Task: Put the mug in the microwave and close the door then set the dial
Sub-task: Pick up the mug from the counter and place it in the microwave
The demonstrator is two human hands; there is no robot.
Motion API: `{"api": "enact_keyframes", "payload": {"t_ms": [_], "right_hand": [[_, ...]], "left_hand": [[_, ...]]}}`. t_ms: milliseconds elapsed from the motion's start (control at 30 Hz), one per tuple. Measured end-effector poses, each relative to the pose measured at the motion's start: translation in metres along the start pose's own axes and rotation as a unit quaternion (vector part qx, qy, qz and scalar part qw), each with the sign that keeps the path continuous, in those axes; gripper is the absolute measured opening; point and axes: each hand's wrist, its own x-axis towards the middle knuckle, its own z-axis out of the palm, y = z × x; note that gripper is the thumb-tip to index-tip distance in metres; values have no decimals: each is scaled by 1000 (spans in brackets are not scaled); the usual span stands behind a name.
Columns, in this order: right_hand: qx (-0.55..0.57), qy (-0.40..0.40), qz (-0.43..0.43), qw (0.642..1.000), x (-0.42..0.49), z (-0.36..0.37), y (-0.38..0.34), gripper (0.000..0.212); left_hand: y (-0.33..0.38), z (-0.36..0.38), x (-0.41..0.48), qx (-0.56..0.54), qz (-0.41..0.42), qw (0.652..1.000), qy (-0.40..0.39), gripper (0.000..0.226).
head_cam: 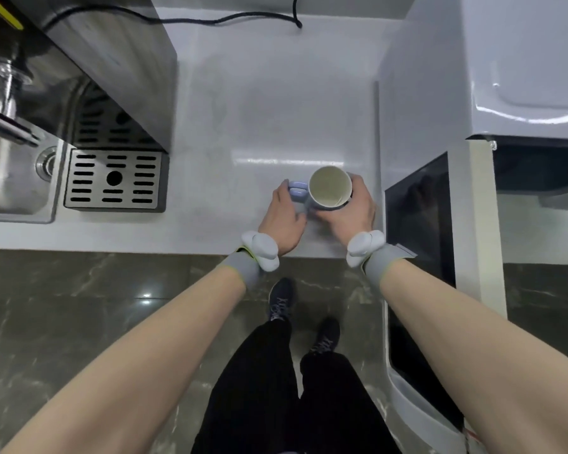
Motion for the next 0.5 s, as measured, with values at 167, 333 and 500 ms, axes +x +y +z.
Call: {"api": "enact_keyframes", "payload": {"t_ms": [167, 333, 500], "right_hand": [[7, 11, 7, 1000, 0, 1, 3, 73], [6, 27, -12, 1000, -13, 3, 5, 74], [-3, 11, -44, 999, -26, -2, -4, 74]], "left_hand": [[-2, -1, 0, -35, 15, 999, 11, 60], [-3, -1, -11, -47, 19, 998, 23, 58], [-3, -3, -34, -75, 25, 993, 89, 53]]}}
